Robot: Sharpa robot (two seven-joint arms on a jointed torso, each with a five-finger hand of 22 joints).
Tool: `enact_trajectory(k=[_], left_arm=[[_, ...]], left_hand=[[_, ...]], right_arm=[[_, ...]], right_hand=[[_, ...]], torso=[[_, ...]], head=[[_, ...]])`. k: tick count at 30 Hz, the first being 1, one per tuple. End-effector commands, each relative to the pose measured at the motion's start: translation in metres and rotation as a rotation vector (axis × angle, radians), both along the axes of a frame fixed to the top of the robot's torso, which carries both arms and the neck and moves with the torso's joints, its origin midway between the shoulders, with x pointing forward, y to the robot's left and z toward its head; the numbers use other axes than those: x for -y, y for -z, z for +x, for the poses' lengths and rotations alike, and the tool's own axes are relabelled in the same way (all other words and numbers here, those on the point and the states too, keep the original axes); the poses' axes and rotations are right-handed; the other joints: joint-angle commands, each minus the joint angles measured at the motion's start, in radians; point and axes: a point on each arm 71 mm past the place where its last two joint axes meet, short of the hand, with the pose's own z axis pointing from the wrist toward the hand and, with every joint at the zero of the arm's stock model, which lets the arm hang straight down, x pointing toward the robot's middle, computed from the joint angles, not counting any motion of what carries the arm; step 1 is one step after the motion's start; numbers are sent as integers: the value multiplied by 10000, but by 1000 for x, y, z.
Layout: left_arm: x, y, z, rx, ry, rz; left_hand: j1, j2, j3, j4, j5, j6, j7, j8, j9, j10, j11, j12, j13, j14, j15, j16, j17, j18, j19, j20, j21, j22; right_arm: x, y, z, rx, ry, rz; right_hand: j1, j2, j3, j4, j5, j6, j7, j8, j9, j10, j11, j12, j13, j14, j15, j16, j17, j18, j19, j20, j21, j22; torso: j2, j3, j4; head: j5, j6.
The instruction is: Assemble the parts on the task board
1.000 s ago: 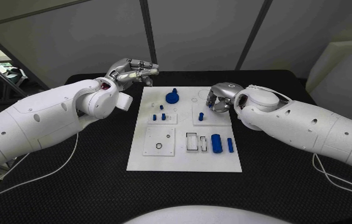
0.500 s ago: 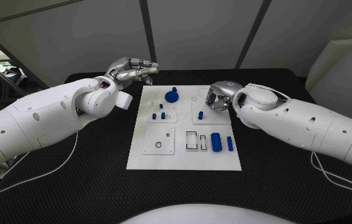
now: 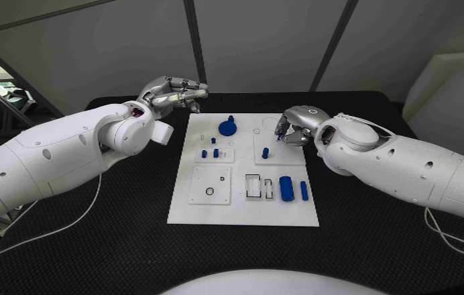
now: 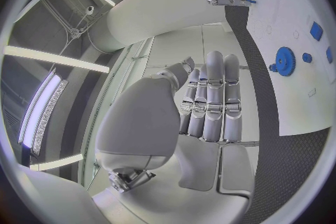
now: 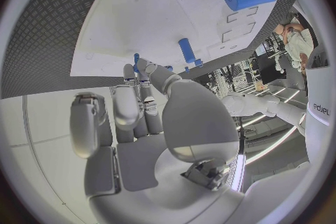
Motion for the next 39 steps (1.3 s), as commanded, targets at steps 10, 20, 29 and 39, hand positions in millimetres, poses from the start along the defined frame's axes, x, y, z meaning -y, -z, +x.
enact_trajectory(k=[10,20,29,39], left_arm=[[1,-1,0,-40,173,-119],[8,0,0,-76,337,-178],[17,0,1,-83,490,-248],[24,-1,1,-56,621,-317]], left_hand=[[-26,86,-51,10,-50,40,23,-48,16,56,18,-2,15,30,23,-12,-9,-124,76,12,-62,-28],[-33,88,-59,13,-50,28,31,-58,16,42,26,-10,17,22,29,-25,-13,-127,78,15,-76,-38],[-52,93,-72,24,-52,20,36,-66,17,35,34,-14,20,14,38,-39,-18,-130,78,20,-94,-50],[-209,67,-166,118,-57,-8,49,-91,19,12,56,-27,31,3,69,-70,-26,-142,76,44,-157,-93]], right_arm=[[-6,-26,-23,662,-301,1438],[-64,-36,-51,51,-1827,2024],[-104,-21,-69,-688,-2855,1729],[-122,8,-79,-1350,-3144,1087]], right_hand=[[-99,-127,102,-18,-49,94,19,-35,3,85,19,-56,11,208,-44,71,-3,-109,484,-31,78,1620],[-110,-155,125,-23,-49,94,18,-42,1,80,20,-65,9,208,-45,77,-8,-108,481,-31,75,1616],[-126,-167,201,-16,-72,63,31,-72,-11,38,34,-88,-1,197,-40,63,-57,-98,459,-29,50,1582],[-118,-158,251,-17,-77,45,36,-84,-17,19,39,-92,-5,194,-36,64,-70,-96,454,-27,45,1576]], torso=[[4,-4,5],[6,-20,50],[7,-29,30],[7,-17,24]], head=[[35,54],[266,42],[692,-110],[1001,-291]])
